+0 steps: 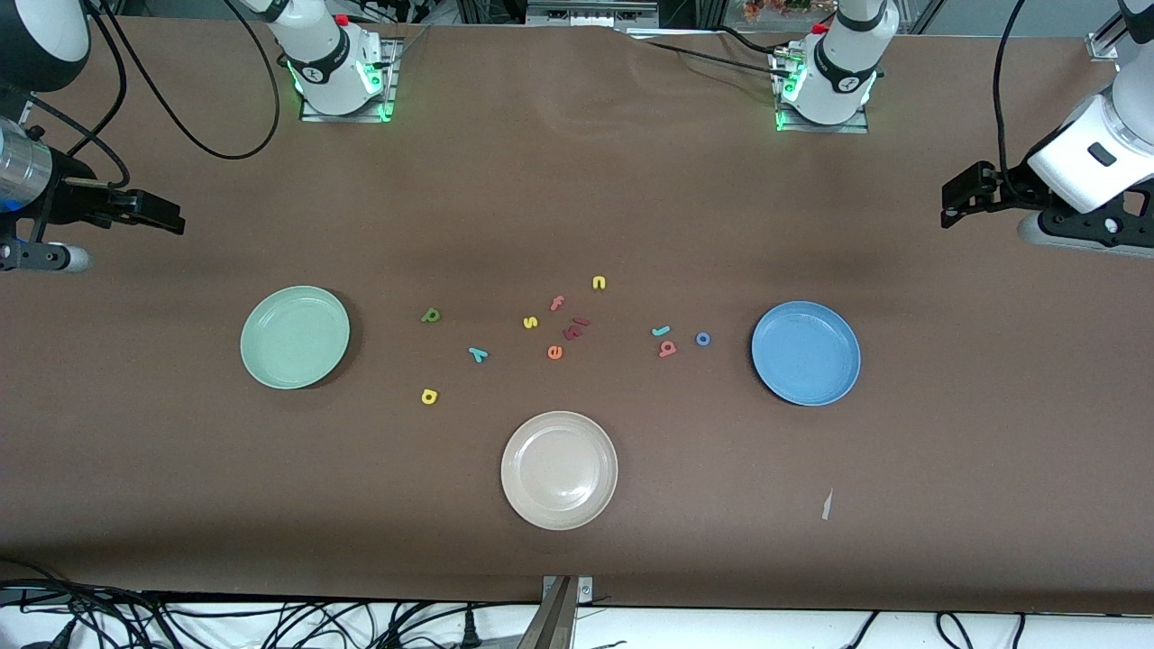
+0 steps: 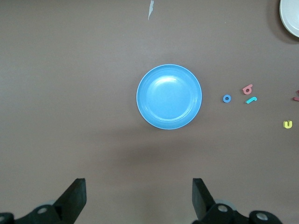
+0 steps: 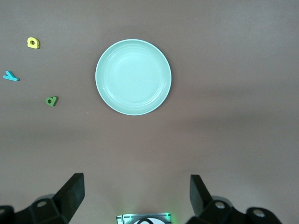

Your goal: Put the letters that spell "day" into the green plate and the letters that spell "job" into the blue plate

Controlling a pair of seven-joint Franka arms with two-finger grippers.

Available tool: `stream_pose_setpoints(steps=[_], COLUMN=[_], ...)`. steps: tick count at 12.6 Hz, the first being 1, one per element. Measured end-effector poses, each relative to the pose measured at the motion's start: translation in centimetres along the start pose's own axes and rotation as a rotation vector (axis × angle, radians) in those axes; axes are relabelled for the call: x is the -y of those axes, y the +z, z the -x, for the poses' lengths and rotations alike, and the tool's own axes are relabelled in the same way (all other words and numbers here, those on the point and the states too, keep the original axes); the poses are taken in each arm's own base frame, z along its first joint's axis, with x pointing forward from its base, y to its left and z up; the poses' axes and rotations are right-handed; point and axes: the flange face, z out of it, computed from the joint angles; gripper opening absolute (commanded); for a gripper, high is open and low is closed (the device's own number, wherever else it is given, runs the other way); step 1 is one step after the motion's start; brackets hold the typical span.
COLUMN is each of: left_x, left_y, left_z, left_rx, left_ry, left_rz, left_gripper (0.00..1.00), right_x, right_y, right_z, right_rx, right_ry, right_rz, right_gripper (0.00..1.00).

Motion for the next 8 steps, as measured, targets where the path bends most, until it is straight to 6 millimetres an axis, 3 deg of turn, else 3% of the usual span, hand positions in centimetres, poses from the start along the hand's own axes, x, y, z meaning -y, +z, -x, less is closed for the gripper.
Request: stream_pose_setpoints(steps=[3,8], left_x=[0.0,0.0], left_y=[0.0,0.0], left_z=[0.0,0.0], left_rx=[0.0,0.0], left_ry=[0.0,0.0], left_rz=[0.0,0.0], left_gripper=[1.0,1.0], right_x=[0.7,3.7], right_y=[0.2,0.9], right_z=[-0.1,-0.7], right_rx=[0.003,-0.002], right_ry=[0.019,0.032], right_rz=[-0.001,-0.011], right_gripper=[1.0,1.0])
